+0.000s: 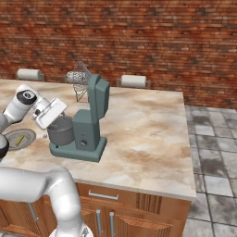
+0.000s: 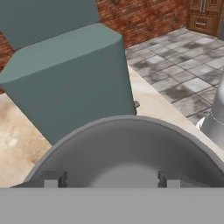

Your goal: Add butter and sugar cubes to the stand mixer bowl and then turn on the stand mixer to begin making frosting.

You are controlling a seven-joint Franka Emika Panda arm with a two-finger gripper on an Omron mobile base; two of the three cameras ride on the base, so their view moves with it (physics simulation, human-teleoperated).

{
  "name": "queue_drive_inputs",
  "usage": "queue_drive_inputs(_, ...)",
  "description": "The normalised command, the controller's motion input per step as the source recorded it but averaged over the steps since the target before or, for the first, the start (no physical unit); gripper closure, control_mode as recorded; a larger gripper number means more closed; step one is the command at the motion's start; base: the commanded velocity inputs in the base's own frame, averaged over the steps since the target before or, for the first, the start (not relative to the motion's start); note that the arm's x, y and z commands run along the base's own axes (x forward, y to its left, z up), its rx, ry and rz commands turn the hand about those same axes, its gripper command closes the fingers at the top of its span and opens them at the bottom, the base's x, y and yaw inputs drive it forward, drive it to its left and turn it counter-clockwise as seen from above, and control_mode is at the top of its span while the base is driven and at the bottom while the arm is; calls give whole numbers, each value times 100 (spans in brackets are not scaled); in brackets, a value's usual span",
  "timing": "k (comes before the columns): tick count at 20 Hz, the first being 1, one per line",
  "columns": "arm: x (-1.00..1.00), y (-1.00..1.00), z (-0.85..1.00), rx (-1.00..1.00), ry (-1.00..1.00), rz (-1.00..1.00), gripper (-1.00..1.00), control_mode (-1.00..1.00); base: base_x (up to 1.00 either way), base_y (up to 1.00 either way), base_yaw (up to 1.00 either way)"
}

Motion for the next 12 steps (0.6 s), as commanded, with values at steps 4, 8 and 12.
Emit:
queue_drive_inputs(4,-9,8,29,0,-1,0,-100,-100,0,0,0)
queue_drive_inputs(8,-29,37,73,5,-2,0,-100,-100,0,0,0)
queue_drive_inputs(12,-34,52,68,4,0,0,-100,-100,0,0,0)
